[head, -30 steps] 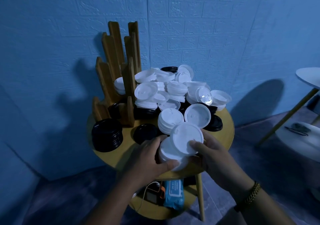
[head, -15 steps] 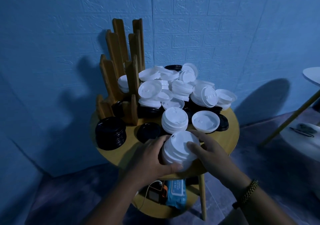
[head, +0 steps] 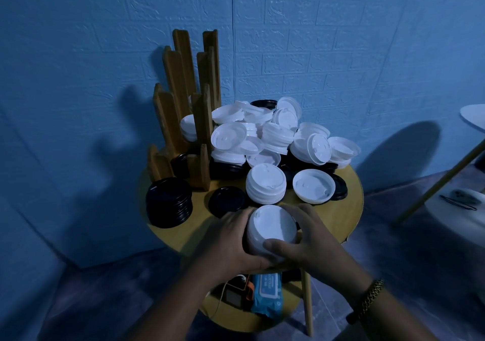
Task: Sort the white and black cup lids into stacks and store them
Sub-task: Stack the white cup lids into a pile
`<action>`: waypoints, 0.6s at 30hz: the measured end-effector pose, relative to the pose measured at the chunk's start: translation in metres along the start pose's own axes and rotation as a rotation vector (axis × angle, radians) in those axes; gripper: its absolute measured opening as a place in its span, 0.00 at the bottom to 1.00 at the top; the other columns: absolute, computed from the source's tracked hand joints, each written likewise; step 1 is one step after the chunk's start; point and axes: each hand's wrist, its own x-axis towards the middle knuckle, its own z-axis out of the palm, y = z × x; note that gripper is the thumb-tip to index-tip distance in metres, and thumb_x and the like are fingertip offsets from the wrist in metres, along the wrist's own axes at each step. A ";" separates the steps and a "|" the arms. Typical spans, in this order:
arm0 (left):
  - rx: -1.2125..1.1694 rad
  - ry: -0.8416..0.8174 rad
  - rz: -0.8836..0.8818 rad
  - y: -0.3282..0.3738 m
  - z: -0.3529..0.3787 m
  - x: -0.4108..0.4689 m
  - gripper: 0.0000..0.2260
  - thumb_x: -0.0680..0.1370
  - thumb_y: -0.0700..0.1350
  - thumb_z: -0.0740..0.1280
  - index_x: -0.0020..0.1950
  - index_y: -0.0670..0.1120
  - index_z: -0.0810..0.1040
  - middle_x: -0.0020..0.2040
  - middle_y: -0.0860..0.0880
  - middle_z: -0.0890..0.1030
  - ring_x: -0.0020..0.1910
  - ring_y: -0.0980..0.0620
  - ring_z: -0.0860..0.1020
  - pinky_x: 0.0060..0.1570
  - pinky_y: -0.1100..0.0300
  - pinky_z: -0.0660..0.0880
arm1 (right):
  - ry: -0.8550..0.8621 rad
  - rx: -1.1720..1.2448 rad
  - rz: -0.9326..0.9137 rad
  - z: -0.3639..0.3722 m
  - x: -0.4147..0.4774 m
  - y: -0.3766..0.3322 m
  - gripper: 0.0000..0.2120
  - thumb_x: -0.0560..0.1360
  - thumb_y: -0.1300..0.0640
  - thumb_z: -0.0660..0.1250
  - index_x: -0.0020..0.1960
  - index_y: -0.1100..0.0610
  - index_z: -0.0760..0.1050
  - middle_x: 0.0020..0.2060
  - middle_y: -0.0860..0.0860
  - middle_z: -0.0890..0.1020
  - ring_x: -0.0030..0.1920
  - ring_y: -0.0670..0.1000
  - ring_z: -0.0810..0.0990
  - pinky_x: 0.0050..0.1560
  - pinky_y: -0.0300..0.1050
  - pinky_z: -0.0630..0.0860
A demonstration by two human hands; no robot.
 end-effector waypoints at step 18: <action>0.014 -0.003 0.038 -0.008 0.004 0.000 0.42 0.64 0.68 0.75 0.74 0.69 0.59 0.61 0.69 0.67 0.65 0.63 0.67 0.62 0.56 0.73 | -0.115 -0.416 -0.177 -0.012 0.013 -0.006 0.38 0.71 0.34 0.69 0.76 0.43 0.60 0.64 0.40 0.66 0.63 0.44 0.63 0.63 0.45 0.69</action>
